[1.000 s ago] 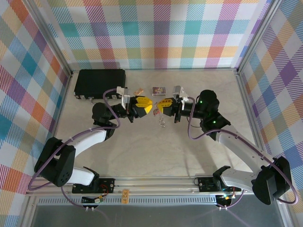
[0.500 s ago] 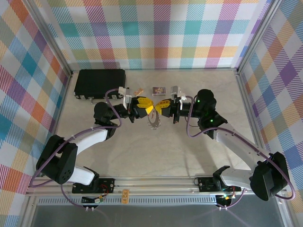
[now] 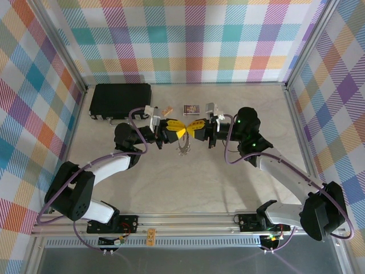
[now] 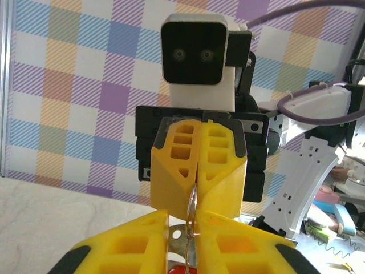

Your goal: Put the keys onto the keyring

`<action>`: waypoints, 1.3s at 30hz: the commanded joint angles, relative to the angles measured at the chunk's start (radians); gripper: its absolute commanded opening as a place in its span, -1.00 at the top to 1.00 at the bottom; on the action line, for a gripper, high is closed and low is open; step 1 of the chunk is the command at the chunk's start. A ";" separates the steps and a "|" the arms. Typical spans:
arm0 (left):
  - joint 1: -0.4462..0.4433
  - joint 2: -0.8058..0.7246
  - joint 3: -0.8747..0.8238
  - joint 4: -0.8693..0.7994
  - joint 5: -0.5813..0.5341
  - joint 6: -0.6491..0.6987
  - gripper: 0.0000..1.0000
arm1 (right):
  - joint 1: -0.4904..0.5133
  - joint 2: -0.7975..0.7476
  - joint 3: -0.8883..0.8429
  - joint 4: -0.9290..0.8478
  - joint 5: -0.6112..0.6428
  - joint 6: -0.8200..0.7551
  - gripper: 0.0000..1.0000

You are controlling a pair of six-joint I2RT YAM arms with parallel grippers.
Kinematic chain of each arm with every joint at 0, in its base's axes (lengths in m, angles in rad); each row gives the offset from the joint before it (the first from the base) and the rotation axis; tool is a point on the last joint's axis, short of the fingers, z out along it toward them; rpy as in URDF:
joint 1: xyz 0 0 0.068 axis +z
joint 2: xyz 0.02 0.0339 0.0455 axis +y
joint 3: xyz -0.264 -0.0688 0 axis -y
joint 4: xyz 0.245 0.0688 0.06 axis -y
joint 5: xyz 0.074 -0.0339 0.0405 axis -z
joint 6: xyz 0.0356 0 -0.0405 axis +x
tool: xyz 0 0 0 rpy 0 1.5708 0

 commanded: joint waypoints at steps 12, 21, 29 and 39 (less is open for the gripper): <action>-0.002 0.003 0.037 0.015 0.038 0.018 1.00 | -0.010 -0.022 0.070 -0.152 0.023 -0.084 0.58; 0.010 -0.066 0.038 -0.392 0.019 0.303 1.00 | -0.016 -0.074 0.226 -0.745 0.177 -0.418 0.40; -0.016 -0.152 0.099 -0.886 -0.049 0.660 1.00 | -0.009 0.011 0.383 -1.061 0.285 -0.566 0.35; -0.056 -0.157 0.146 -1.093 -0.068 0.808 1.00 | 0.041 0.141 0.486 -1.191 0.286 -0.652 0.33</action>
